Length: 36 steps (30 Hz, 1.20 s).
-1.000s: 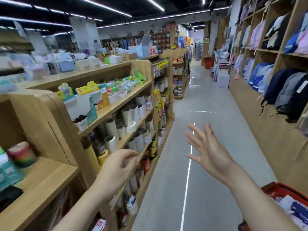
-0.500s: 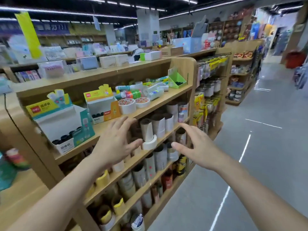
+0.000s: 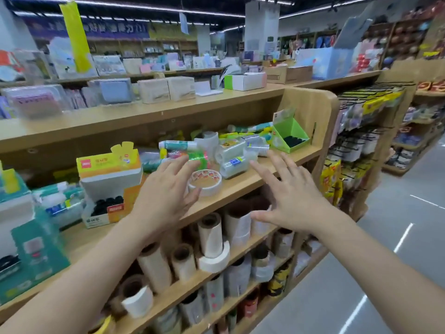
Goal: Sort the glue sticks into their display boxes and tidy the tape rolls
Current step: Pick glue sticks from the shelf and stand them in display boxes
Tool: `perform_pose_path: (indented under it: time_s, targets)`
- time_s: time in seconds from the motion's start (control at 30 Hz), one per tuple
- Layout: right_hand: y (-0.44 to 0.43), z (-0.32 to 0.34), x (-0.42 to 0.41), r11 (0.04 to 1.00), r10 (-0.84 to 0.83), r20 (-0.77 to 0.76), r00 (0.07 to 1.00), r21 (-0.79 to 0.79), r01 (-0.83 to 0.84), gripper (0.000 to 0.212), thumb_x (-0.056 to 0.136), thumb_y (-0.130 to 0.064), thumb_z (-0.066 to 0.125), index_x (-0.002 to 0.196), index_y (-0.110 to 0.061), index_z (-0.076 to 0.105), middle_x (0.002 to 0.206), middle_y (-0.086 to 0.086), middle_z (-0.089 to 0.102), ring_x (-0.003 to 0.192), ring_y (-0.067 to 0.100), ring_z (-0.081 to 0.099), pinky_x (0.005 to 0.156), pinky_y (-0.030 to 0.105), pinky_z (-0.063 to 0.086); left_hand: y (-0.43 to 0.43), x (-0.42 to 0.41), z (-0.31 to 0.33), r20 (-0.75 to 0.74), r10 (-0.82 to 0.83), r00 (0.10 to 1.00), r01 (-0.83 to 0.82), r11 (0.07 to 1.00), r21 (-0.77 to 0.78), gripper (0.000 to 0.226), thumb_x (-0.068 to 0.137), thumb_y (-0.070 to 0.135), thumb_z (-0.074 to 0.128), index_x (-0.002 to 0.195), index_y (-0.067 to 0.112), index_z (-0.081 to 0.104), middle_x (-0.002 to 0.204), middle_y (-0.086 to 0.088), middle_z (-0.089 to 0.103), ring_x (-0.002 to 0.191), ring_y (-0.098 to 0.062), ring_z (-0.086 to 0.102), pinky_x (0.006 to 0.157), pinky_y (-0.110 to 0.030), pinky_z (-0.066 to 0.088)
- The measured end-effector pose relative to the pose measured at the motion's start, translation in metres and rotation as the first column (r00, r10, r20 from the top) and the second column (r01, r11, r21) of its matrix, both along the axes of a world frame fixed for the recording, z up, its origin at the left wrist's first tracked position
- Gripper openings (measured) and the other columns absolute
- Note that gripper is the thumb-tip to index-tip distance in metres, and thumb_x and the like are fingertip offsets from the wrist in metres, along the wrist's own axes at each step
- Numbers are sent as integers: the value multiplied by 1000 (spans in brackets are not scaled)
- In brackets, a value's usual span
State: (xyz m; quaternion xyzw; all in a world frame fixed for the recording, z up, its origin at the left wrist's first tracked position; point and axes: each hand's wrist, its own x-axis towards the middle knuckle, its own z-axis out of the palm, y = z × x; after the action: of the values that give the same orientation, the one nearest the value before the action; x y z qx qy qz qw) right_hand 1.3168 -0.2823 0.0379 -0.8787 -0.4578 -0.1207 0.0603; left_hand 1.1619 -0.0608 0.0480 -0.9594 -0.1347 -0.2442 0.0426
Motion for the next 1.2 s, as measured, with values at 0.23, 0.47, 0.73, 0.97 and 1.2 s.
perform_pose_path:
  time_s: [0.23,0.47,0.73,0.97,1.2]
  targets:
    - [51,8,111,987,155,-171,973,72,-145,103,69,-81,53,144,-54,-13,159,-11,-18,148,22,-7,116,53,13,5,92,-10,15,148,989,-148,989,-13,56,91,52,41,137,20,47,139,-5,49,123,-26,46,97,-40,42]
    - [96,-13,211,858,502,-418,757,355,-373,71,92,-51,53,152,-36,18,158,-8,23,145,11,22,113,27,22,-15,166,-29,47,263,964,-258,962,-88,62,85,56,36,125,13,57,125,-6,59,115,-28,54,94,-41,47]
    - [139,-24,237,817,576,-407,709,301,-491,74,88,-61,48,150,-37,18,156,-3,28,142,18,29,111,44,33,-23,205,-33,-189,472,861,-483,875,-17,62,80,67,50,130,32,45,115,4,55,112,-21,49,87,-38,44]
    - [153,-25,241,837,544,-330,771,156,-524,75,84,-66,52,147,-48,14,160,0,15,139,26,33,102,43,40,-13,200,-46,-111,483,869,-470,874,123,47,79,55,57,113,22,59,96,1,63,89,-24,61,85,-42,46]
    - [154,-22,248,835,550,-244,799,153,-528,79,86,-46,62,146,-47,11,146,-5,33,119,24,51,84,41,51,-1,195,-42,114,428,897,-420,904,-86,49,89,49,48,117,10,56,104,-3,64,91,-21,60,78,-28,35]
